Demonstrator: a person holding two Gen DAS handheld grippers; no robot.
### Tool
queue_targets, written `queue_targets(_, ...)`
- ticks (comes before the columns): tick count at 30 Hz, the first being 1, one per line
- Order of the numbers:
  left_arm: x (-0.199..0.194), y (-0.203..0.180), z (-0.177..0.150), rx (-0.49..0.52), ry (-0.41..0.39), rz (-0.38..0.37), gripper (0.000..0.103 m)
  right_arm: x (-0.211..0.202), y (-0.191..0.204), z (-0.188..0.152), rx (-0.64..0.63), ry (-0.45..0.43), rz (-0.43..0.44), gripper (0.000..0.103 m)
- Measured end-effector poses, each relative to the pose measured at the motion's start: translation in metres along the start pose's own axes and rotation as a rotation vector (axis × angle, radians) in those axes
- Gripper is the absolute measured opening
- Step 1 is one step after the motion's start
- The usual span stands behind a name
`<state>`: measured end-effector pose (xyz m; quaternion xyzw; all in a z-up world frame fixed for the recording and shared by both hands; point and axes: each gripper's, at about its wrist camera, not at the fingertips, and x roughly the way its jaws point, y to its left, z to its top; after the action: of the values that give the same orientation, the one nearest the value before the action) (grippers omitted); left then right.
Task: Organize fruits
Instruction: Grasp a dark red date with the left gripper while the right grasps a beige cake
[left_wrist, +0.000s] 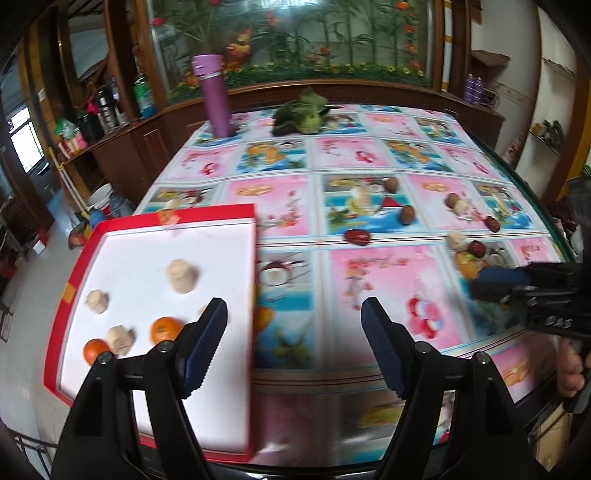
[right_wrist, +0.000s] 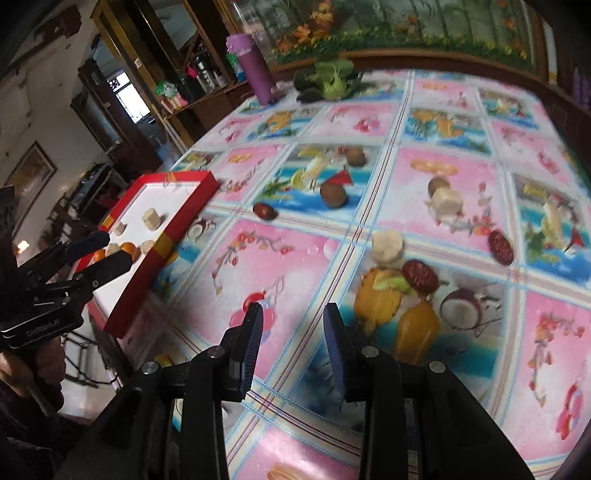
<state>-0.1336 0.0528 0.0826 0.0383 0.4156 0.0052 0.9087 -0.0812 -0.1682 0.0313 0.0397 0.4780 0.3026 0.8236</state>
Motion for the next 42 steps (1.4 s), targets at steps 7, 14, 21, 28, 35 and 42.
queue_targets(7, 0.018, -0.014, 0.005, 0.028, 0.064, -0.025, 0.076, 0.014, -0.031, 0.007, 0.072, -0.025, -0.056, 0.033)
queue_targets(14, 0.055, -0.024, 0.025, 0.039, 0.105, -0.048, 0.076, 0.016, -0.041, 0.022, 0.062, -0.070, -0.185, 0.033)
queue_targets(21, 0.110, -0.023, 0.042, 0.013, 0.185, -0.047, 0.076, 0.029, -0.031, 0.031, -0.001, -0.075, -0.268, 0.033)
queue_targets(28, 0.124, -0.030, 0.056, -0.012, 0.173, -0.088, 0.076, 0.031, -0.031, 0.029, 0.003, -0.103, -0.299, 0.022)
queue_targets(35, 0.138, -0.037, 0.058, -0.028, 0.161, -0.089, 0.070, 0.029, -0.035, 0.029, 0.038, -0.111, -0.254, 0.022)
queue_targets(42, 0.136, -0.042, 0.060, -0.030, 0.134, -0.072, 0.037, 0.029, -0.033, 0.028, 0.065, -0.087, -0.188, 0.022)
